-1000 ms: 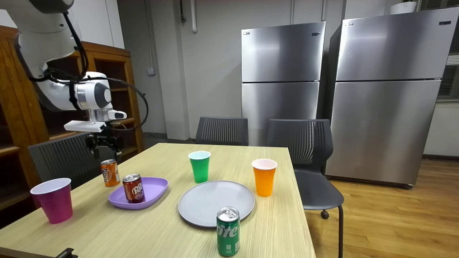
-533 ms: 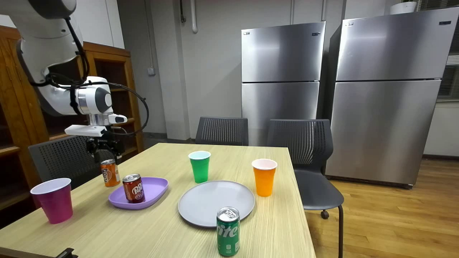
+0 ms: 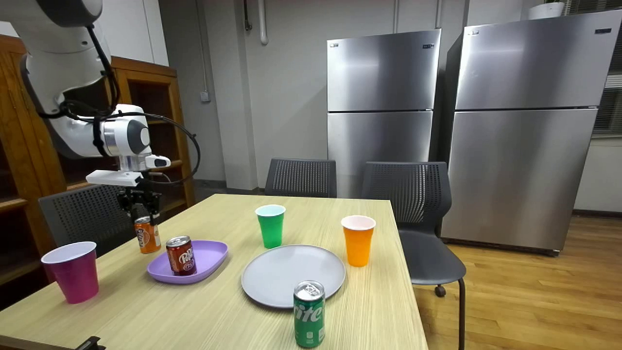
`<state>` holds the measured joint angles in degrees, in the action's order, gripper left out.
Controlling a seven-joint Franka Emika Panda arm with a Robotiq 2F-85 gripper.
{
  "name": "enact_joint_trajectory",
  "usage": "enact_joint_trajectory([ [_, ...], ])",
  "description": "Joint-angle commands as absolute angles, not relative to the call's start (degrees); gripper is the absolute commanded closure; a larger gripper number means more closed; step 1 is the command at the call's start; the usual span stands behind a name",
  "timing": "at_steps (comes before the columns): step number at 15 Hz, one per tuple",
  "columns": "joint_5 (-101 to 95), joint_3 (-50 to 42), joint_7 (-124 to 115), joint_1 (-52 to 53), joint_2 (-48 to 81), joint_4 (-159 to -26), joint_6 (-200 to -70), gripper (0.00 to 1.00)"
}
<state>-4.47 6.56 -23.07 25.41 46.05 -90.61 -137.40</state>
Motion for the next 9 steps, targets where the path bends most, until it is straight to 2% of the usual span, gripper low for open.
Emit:
enact_joint_trajectory([
  [1,-4.4,6.0,-22.8,26.4,46.3,-89.8,-138.0,0.62],
  [9,-5.5,5.1,-22.5,26.6,40.8,-90.1,-131.2,0.62],
])
